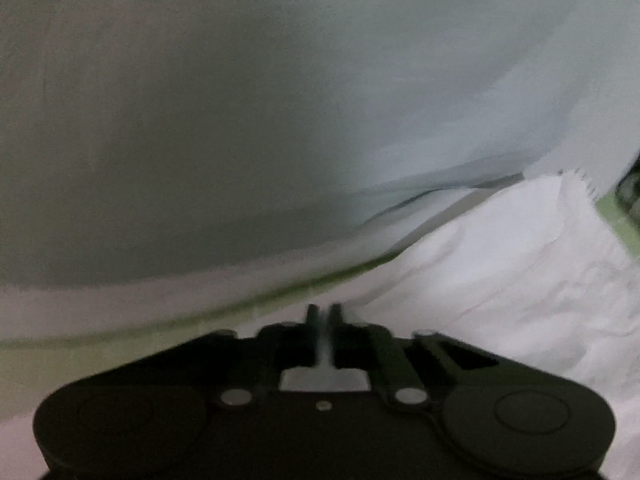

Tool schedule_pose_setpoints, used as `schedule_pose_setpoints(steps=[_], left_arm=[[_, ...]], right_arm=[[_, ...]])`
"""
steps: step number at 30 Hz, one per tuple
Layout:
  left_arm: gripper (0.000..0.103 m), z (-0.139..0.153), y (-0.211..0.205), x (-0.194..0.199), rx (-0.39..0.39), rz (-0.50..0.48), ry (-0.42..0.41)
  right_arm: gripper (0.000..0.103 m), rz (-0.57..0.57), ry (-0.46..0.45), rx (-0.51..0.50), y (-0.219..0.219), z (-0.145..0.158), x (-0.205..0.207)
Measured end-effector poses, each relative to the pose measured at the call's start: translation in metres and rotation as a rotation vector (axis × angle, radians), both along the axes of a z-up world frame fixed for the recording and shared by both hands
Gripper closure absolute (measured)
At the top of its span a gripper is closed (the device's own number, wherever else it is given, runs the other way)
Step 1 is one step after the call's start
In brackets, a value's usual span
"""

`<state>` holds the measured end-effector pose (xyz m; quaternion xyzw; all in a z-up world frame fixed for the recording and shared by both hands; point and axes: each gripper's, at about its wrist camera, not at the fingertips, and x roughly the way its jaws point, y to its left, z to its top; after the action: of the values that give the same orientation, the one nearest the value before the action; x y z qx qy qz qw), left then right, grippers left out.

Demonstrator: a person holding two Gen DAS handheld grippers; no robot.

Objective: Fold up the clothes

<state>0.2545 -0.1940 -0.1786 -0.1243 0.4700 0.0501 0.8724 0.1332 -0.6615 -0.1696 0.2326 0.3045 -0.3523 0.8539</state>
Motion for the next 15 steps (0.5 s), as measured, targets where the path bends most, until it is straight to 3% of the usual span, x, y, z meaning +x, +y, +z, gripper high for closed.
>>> schedule_pose_setpoints(steps=[2,5,8,10,12,13,15], left_arm=[[0.103,0.008,0.004,0.0,-0.004,0.022,-0.03],[0.103,0.034,0.012,0.001,0.074,0.016,-0.158],[0.103,0.048,0.021,0.009,0.125,0.013,-0.222],[0.103,0.048,0.027,0.014,0.089,0.008,-0.203],[0.103,0.047,0.029,0.014,0.053,0.009,-0.18],[0.099,0.044,0.025,0.011,0.04,-0.012,-0.159],[0.088,0.038,0.016,0.0,0.017,-0.066,-0.126]], right_arm=[[0.101,0.0,-0.033,-0.018,0.0,0.007,0.001],[0.101,-0.001,-0.083,-0.045,0.0,0.017,0.003],[0.101,-0.001,-0.133,-0.072,0.0,0.028,0.005],[0.1,-0.001,-0.158,-0.085,-0.001,0.033,0.008],[0.086,0.034,-0.051,-0.036,-0.008,0.017,0.025],[0.066,0.058,0.022,-0.017,-0.011,0.011,0.032],[0.055,0.073,0.036,-0.039,-0.005,0.012,0.024]])
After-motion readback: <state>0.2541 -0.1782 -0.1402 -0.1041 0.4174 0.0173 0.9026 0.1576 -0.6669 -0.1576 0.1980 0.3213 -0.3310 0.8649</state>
